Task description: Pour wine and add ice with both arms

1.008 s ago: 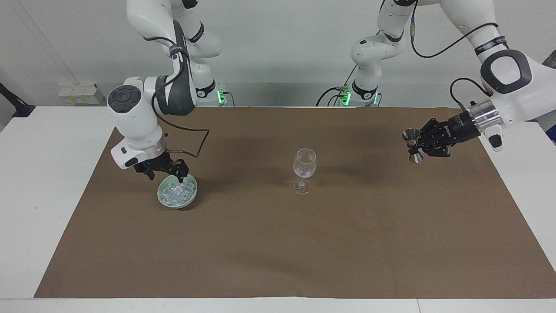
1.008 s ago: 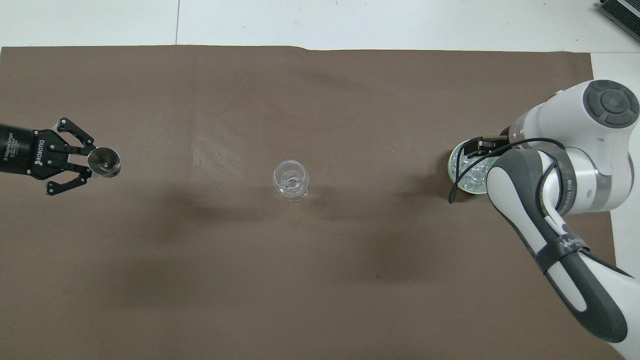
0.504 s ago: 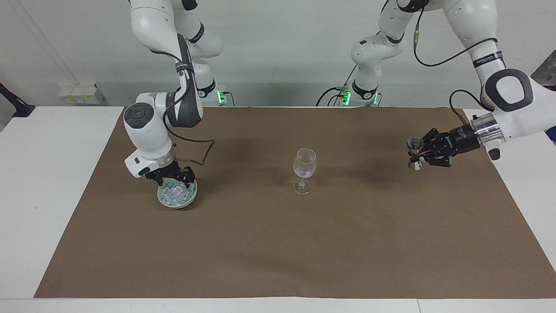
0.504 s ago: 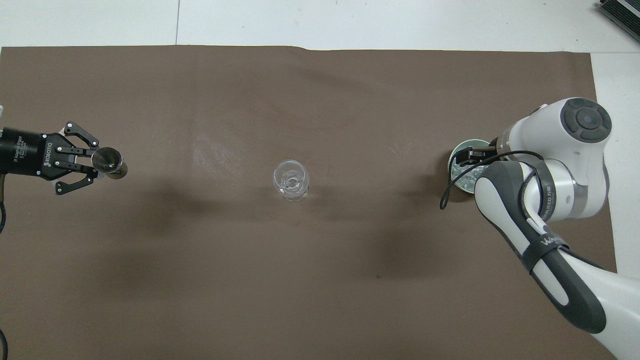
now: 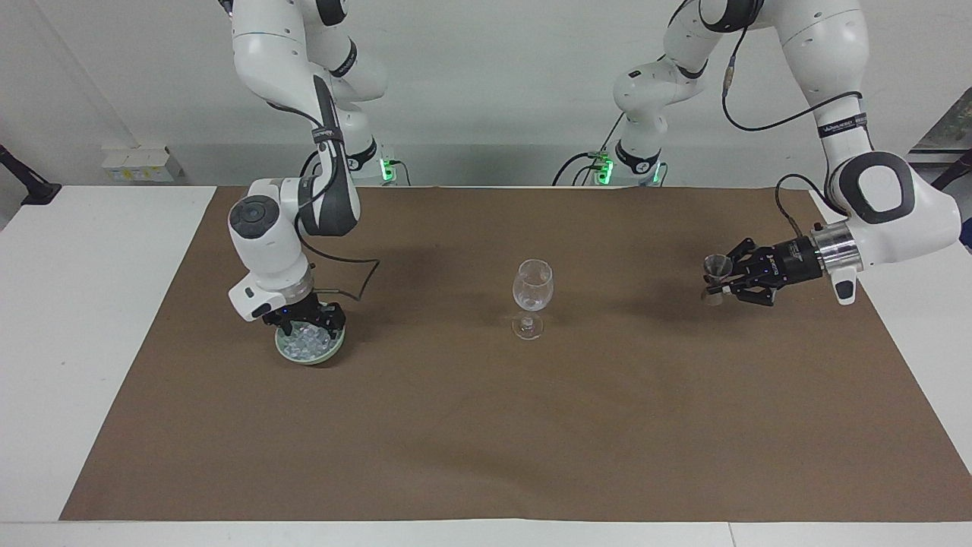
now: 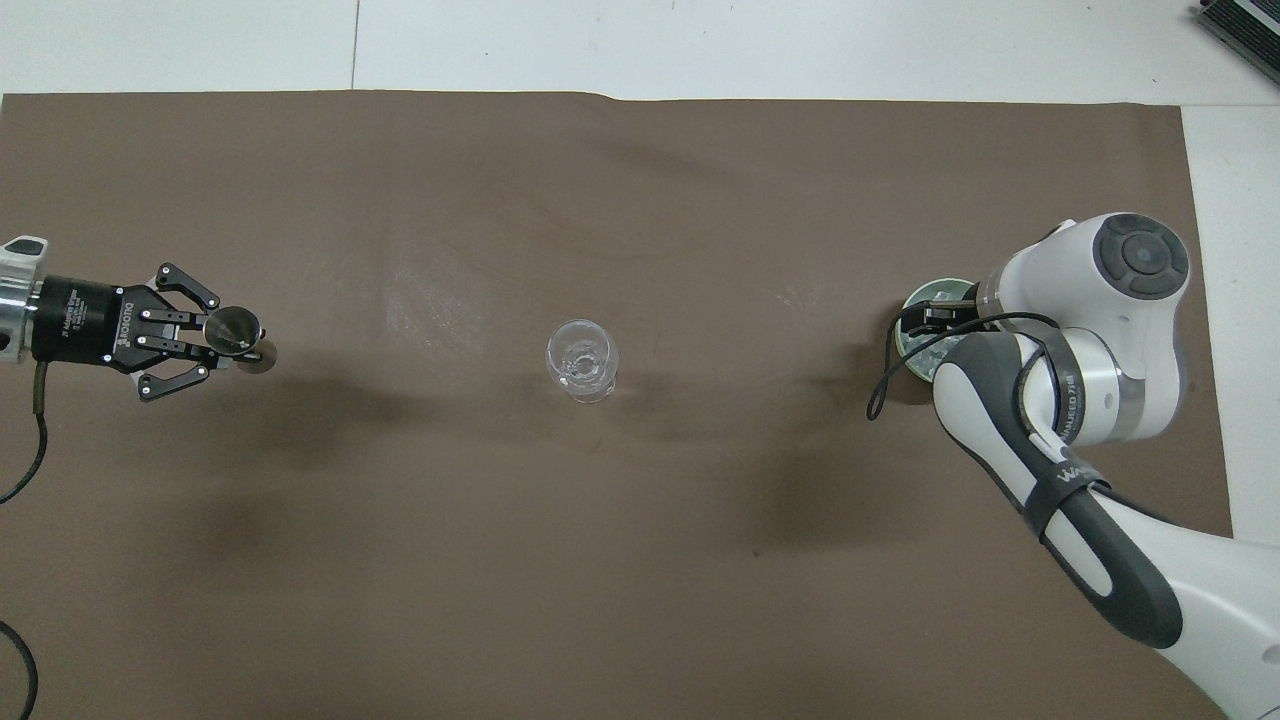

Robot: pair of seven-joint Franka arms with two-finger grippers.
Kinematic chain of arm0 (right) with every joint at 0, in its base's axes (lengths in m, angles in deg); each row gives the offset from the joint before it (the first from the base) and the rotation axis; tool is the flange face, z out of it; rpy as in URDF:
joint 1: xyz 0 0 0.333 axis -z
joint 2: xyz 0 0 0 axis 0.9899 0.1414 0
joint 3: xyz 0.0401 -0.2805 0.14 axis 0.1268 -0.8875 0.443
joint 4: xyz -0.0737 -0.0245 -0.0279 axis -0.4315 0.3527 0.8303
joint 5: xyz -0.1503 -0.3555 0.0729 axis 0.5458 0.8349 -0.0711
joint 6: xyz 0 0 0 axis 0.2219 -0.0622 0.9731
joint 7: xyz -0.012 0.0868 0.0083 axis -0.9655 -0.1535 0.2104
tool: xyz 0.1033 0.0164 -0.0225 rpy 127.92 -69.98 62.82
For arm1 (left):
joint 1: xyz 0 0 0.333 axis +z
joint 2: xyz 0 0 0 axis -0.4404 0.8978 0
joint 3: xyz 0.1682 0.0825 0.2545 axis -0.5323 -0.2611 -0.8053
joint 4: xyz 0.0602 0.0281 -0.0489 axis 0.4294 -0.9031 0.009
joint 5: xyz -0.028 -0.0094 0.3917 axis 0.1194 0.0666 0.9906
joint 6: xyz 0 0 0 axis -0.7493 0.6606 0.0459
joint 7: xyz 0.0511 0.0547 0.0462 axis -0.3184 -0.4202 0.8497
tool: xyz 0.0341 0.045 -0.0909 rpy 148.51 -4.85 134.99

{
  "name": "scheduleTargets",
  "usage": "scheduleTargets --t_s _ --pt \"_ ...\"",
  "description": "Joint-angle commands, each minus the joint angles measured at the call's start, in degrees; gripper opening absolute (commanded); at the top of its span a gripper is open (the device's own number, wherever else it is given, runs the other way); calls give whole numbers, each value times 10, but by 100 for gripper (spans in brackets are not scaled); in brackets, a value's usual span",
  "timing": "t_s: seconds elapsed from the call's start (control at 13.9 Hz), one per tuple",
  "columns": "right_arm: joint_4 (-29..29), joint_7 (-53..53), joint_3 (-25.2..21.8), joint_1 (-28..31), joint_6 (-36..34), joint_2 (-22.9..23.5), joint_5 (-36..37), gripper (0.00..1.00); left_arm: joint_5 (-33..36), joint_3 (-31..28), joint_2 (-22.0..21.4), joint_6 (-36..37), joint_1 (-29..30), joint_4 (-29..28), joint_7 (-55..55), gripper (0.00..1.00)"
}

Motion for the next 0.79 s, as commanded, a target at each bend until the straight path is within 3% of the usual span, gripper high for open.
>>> scheduleTargets --t_s 0.0,0.29,0.5,0.58,0.72 --pt "-9 13 3 2 2 -13 4 97 -27 -10 6 -1 7 -19 -28 0" --pt "-9 14 3 3 -5 -21 4 90 -65 -18 30 2 15 -32 -67 0" --pt "-9 16 3 3 -13 -22 4 57 -67 -19 40 -1 16 -38 -86 0" --pt "-10 19 3 3 -13 -22 4 55 -73 -19 43 -4 16 -40 -89 0" --pt "-10 28 3 3 -13 -22 4 25 -77 -19 49 -9 16 -47 -101 0"
